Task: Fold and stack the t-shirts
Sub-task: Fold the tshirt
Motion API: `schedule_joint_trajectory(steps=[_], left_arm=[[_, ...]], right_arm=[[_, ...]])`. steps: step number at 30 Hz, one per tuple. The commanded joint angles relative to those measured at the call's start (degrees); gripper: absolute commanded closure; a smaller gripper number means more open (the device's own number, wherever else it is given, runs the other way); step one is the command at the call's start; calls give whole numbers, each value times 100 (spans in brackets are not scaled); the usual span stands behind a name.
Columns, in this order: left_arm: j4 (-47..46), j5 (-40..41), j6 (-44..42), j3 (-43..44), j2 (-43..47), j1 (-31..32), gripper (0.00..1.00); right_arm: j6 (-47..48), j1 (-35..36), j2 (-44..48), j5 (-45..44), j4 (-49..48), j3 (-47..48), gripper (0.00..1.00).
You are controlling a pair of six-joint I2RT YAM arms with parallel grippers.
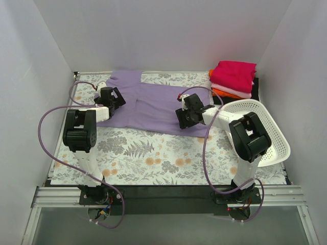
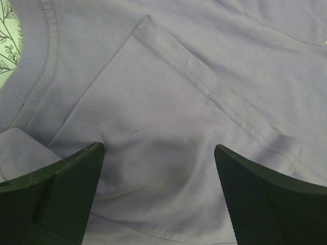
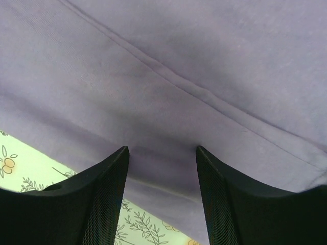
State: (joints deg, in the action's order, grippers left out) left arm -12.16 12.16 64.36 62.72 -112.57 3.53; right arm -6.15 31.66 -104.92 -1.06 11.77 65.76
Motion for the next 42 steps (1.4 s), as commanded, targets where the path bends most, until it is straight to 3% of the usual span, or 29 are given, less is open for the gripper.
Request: schedule_joint_trajectory(steps=[1, 7, 20, 30, 38, 42], left_arm=[[451, -267, 209, -119, 200, 16, 18], [1583, -601, 306, 109, -1, -186, 18], [2789, 733, -125, -453, 271, -327, 17], [3255, 998, 50, -1165, 851, -327, 17], [3853, 1551, 314, -1323, 965, 51, 17], [4090, 1807, 525, -1263, 1429, 366, 17]], right_arm=[[-96, 95, -37, 62, -254, -98, 50], [-220, 349, 51, 62, -228, -563, 50], [-299, 692, 499, 27, 88, -1460, 50], [-211, 780, 1061, 677, 168, -2119, 50], [-421, 1035, 1501, 1178, 238, -2594, 49], [-553, 1237, 1755, 1222, 343, -2709, 49]])
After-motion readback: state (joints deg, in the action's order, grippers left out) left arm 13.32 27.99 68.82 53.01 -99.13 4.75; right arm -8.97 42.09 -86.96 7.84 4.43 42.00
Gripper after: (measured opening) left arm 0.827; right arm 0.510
